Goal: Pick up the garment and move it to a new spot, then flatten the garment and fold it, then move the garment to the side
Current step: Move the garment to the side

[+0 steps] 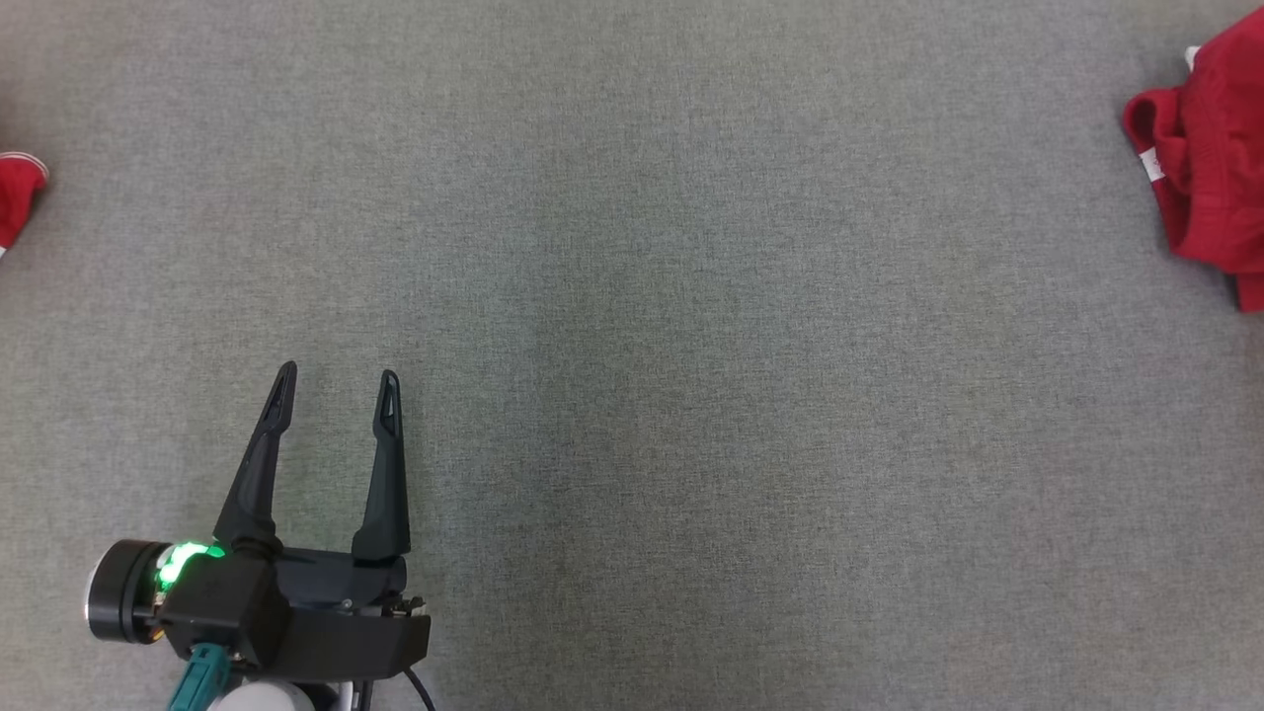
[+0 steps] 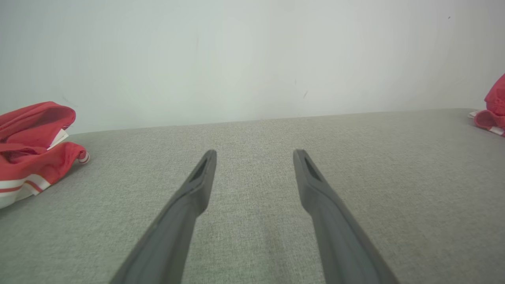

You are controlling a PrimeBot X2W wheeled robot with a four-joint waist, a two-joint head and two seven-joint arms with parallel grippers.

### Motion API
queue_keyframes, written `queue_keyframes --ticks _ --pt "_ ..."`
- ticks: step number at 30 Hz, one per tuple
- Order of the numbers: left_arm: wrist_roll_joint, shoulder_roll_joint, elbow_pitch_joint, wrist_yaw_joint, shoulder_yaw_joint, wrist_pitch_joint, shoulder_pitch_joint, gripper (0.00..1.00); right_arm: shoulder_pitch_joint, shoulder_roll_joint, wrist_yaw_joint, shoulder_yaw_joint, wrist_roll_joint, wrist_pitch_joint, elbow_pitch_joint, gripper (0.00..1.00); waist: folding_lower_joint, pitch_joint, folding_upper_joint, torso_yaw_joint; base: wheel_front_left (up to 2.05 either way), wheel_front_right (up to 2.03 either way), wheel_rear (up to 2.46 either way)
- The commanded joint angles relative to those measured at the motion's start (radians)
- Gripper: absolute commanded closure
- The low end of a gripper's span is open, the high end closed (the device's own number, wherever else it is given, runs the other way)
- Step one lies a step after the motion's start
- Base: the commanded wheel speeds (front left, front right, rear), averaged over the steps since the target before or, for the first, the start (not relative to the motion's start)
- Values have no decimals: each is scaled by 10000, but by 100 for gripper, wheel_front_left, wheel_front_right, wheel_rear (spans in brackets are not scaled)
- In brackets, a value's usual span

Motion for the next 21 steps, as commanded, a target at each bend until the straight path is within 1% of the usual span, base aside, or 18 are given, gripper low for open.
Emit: queue_keyframes --ticks 1,2,3,4,5,6,11,13,16,18,21 --pt "34 -9 -12 -20 35 -29 -139 0 -132 56 -25 114 178 -82 110 100 0 35 -1 -23 0 0 0" --pt "17 -9 7 -23 43 -31 -149 0 -155 84 -25 160 232 -97 154 90 0 42 -1 -26 0 0 0" --pt "17 -9 7 -23 43 -31 -149 0 -155 84 -25 160 232 -97 154 90 0 42 -1 -26 0 0 0" --pt "-2 -9 32 -27 49 -31 -157 0 -182 106 -25 213 266 -141 204 64 0 52 -1 -31 0 0 0" --pt "-16 -9 52 -30 50 -29 -157 0 -190 155 -25 273 298 -154 260 51 0 54 -1 -33 0 0 0" --pt "-27 -9 72 -30 54 -31 -142 0 -186 209 -25 299 367 -111 358 0 0 46 -1 -36 0 0 0" --pt "-79 -9 216 -8 87 -29 -51 0 -254 337 -25 420 529 -72 766 0 0 -225 -1 -37 0 0 0" --pt "-138 -9 295 33 148 -31 99 0 -292 655 -25 213 772 -270 858 0 0 -467 -1 -61 0 0 0" --pt "-260 -8 462 98 202 -29 445 0 -34 1273 -23 -277 1400 -964 864 0 0 -997 -1 -118 0 0 0" --pt "-423 -8 577 174 272 -29 662 0 315 1476 -25 -637 1904 -1537 872 0 0 -1396 -1 -148 0 0 0" --pt "-561 -9 848 167 420 -29 1151 0 749 2253 -23 -1084 2532 -2115 699 0 0 -1972 -1 -205 0 0 0"
